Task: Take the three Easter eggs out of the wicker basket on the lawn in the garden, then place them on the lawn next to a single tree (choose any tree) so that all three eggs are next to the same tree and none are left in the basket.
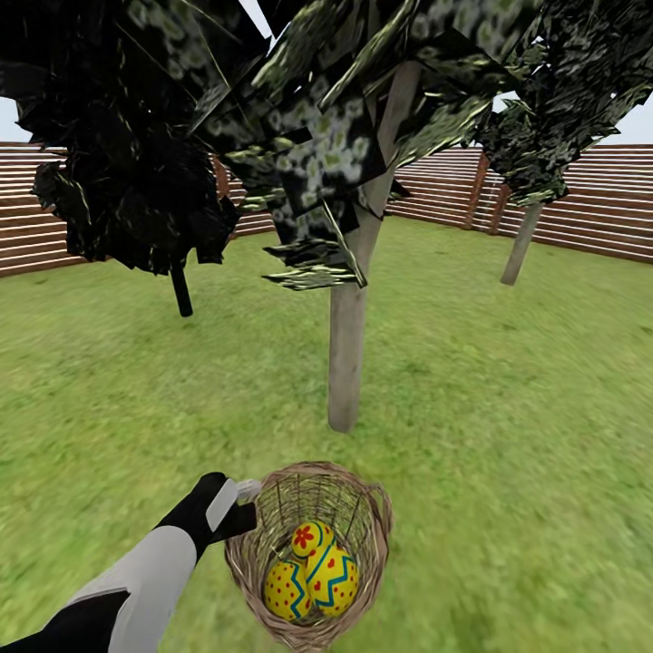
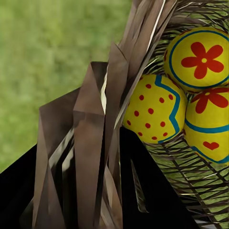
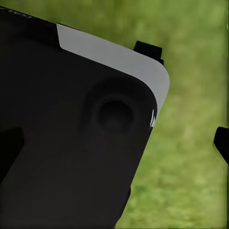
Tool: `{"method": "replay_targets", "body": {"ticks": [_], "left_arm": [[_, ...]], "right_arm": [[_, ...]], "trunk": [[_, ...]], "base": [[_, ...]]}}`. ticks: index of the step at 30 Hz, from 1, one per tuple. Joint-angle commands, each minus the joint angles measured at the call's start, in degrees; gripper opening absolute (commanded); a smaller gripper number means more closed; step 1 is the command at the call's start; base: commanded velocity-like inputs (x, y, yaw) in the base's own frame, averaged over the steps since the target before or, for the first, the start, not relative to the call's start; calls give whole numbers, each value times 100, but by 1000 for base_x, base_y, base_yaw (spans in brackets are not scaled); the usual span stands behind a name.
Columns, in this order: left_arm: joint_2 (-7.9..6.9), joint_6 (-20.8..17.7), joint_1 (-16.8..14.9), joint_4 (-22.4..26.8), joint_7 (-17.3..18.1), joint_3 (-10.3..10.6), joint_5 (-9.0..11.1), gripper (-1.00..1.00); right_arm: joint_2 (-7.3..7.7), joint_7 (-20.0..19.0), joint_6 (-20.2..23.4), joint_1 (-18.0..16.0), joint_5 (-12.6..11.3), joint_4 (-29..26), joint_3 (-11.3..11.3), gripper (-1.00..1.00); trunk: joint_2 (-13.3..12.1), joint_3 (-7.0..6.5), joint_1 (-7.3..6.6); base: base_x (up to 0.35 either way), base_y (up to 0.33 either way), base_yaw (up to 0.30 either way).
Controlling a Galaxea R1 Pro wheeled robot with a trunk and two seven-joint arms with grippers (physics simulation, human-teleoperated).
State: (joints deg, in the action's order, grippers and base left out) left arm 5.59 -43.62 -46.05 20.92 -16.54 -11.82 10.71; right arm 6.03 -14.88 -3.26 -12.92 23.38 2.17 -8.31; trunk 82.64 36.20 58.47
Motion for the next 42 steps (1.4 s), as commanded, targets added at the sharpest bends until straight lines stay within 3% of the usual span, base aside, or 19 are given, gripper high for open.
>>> {"method": "replay_targets", "body": {"ticks": [1,22,35,42], "left_arm": [[4,-6,-4,9,-51,-22,112,-100],[0,2,-1,9,-51,-22,109,-100],[-5,3,-2,9,-51,-25,114,-100],[-5,3,-4,15,-51,-30,115,-100]], "right_arm": [[3,-6,-34,-8,51,22,-48,100],[-7,-15,31,-8,3,25,-54,100],[-7,-15,4,-8,78,21,-47,100],[10,-17,11,-8,71,20,-38,100]], "trunk": [[3,5,3],[3,5,3],[3,5,3],[43,23,25]], "base": [[336,0,0],[335,0,0],[11,0,253],[0,0,12]]}}
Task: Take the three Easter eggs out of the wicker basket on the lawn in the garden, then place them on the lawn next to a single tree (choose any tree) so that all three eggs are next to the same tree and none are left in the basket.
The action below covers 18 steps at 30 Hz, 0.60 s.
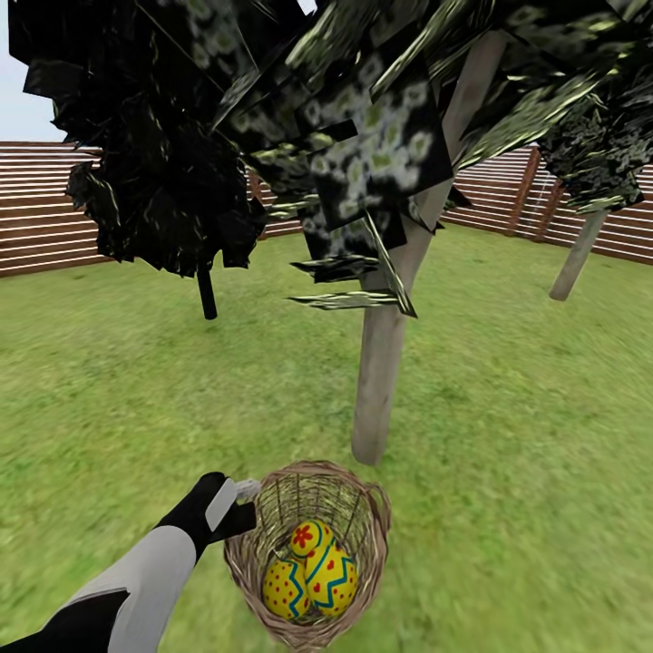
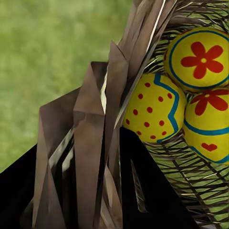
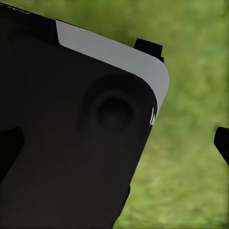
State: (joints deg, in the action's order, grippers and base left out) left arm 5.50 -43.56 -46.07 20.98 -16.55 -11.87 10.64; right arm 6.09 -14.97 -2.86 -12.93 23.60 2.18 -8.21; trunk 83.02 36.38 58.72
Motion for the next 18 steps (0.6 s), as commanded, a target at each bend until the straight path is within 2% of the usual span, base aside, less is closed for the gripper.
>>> {"method": "replay_targets", "body": {"ticks": [1,3,4,5,6,7,8,9,10,11,12,13,14,15,18], "left_arm": [[4,-4,-1,9,-50,-25,123,-100],[4,-9,-1,11,-50,-26,123,-100],[4,-11,-3,8,-45,-25,123,-100],[4,-12,-2,5,-44,-25,123,-100],[4,-12,-1,6,-45,-23,123,-100],[4,-12,-2,8,-48,-24,123,-100],[4,-12,0,10,-49,-25,123,-100],[4,-12,-1,9,-50,-24,123,-100],[4,-12,-1,7,-50,-25,123,-100],[4,-12,-1,6,-50,-23,123,-100],[4,-12,0,8,-50,-25,123,-100],[4,-12,0,8,-50,-24,123,-100],[1,-12,1,5,-49,-25,123,-100],[-2,-12,1,6,-47,-24,123,-100],[-4,-12,-1,5,-45,-26,123,-100]], "right_arm": [[10,-29,-22,-8,44,15,-52,100],[22,-58,9,-37,8,-121,-65,100],[23,-67,71,-89,-5,-363,-72,100],[23,-82,309,-210,-10,-679,-74,100],[24,-92,834,-396,-12,-1176,-75,100],[36,-187,1837,-638,-18,-2070,-83,100],[112,-366,2714,-758,-17,-3073,-100,100],[366,-638,3548,-815,-23,-4253,-120,100],[719,-992,3955,-834,-30,-4947,-234,100],[1037,-1581,4101,-840,-29,-5291,-483,100],[1317,-2530,4153,-842,-19,-5529,-737,100],[1679,-3705,4176,-843,-15,-5797,-970,100],[1800,-4150,4180,-843,-12,-5850,-1203,100],[1835,-4281,4163,-843,10,-5833,-1350,100],[1841,-4296,4114,-843,21,-5824,-1400,100]], "trunk": [[45,23,22],[125,59,66],[165,77,88],[205,95,110],[245,113,132],[285,131,154],[325,149,176],[365,167,198],[406,185,220],[446,203,242],[486,221,264],[526,239,286],[566,257,308],[606,275,330],[726,329,396]], "base": [[0,0,0],[0,0,0],[0,0,0],[0,0,0],[0,0,0],[0,0,0],[0,0,0],[0,0,0],[0,0,0],[0,0,0],[0,0,0],[0,0,0],[0,0,0],[0,0,0],[0,0,0]]}}
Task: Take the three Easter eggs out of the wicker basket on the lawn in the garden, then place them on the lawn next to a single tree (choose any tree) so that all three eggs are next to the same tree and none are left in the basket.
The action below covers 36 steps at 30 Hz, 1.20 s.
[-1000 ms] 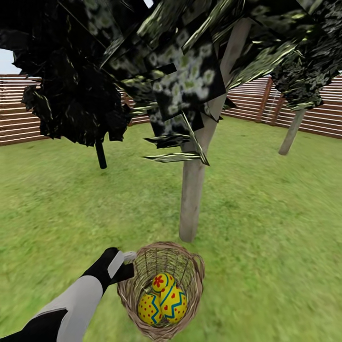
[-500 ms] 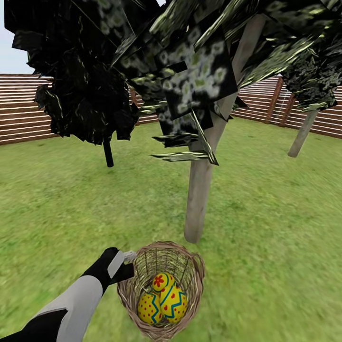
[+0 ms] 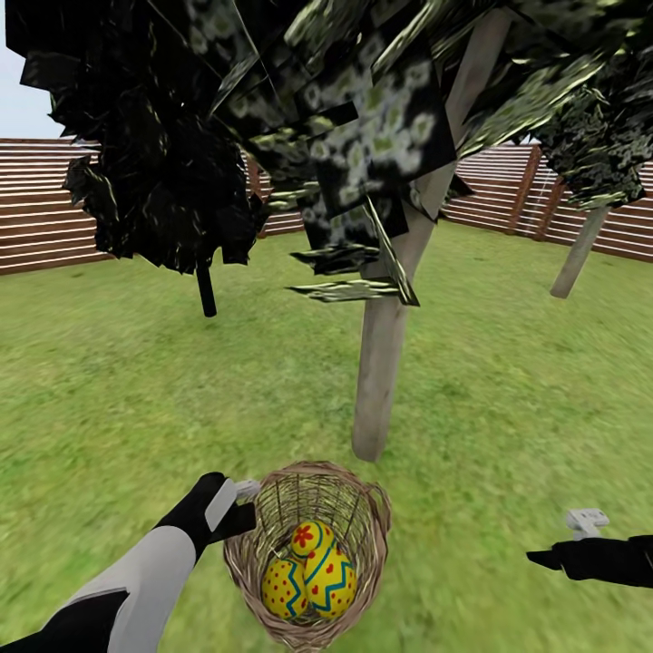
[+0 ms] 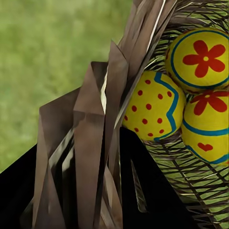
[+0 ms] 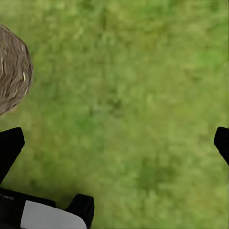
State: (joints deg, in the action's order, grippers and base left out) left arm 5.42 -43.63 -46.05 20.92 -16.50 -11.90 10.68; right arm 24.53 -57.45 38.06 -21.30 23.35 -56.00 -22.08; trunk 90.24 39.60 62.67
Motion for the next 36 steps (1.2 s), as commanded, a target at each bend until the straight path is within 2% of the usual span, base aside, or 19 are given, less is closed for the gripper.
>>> {"method": "replay_targets", "body": {"ticks": [1,13,19,21,26,33,34,36], "left_arm": [[3,-5,-1,10,-49,-23,119,-100],[5,-5,-1,9,-50,-23,119,-100],[3,-5,-3,12,-47,-23,119,-100],[-19,20,13,-53,-47,-16,129,-100],[-23,13,17,-18,-46,-27,-22,-100],[-18,12,17,-17,-46,-31,-135,-100],[-19,12,17,-17,-46,-31,119,-100],[-22,12,17,-17,-46,-31,119,-100]], "right_arm": [[-6,-45,19,-5,46,-3,-10,100],[-27,-38,0,-5,52,115,1,100],[-27,-38,-24,-5,90,342,10,100],[-93,27,-89,-32,101,407,76,100],[-214,6,-105,-32,119,543,89,100],[-222,6,-105,-32,118,546,89,100],[-224,6,-105,-32,118,546,89,100],[-225,6,-105,-32,117,546,87,100]], "trunk": [[45,24,22],[526,239,286],[767,347,418],[766,346,417],[766,346,417],[766,346,417],[766,346,417],[766,346,417]], "base": [[0,0,0],[0,0,0],[0,0,0],[0,0,0],[12,0,0],[298,0,0],[324,0,0],[242,0,0]]}}
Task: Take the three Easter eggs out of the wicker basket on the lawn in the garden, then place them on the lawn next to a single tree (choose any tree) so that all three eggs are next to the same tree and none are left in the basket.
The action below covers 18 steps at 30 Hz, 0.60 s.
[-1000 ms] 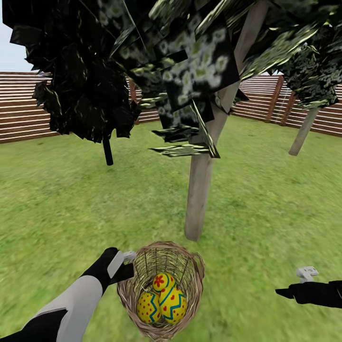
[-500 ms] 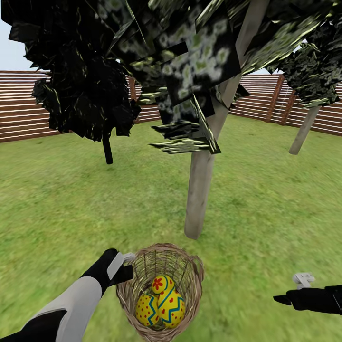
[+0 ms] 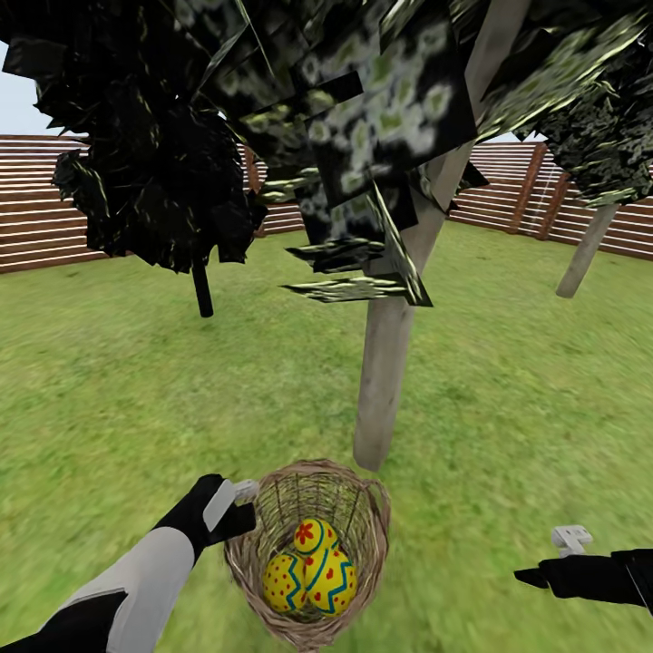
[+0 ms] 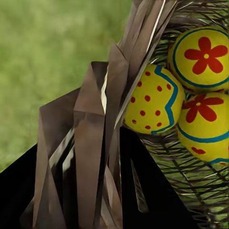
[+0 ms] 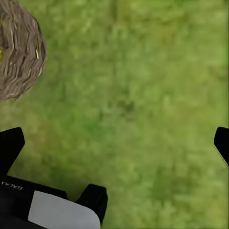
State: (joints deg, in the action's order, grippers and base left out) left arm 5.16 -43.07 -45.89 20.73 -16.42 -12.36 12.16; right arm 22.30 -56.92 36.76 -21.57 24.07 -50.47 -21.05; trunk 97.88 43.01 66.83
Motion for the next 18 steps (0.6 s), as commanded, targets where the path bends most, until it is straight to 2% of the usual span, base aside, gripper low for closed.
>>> {"method": "replay_targets", "body": {"ticks": [1,9,18], "left_arm": [[2,-43,1,1,-54,14,-30,-100],[11,-43,1,1,-54,14,-30,-100],[10,-43,1,1,-54,15,-30,-100]], "right_arm": [[-3,-47,24,-5,45,-6,-14,100],[1,-47,24,-5,45,-6,-14,100],[-4,-47,24,-5,45,0,-13,100]], "trunk": [[2,6,2],[2,6,2],[363,168,199]], "base": [[53,0,0],[3,0,0],[0,0,0]]}}
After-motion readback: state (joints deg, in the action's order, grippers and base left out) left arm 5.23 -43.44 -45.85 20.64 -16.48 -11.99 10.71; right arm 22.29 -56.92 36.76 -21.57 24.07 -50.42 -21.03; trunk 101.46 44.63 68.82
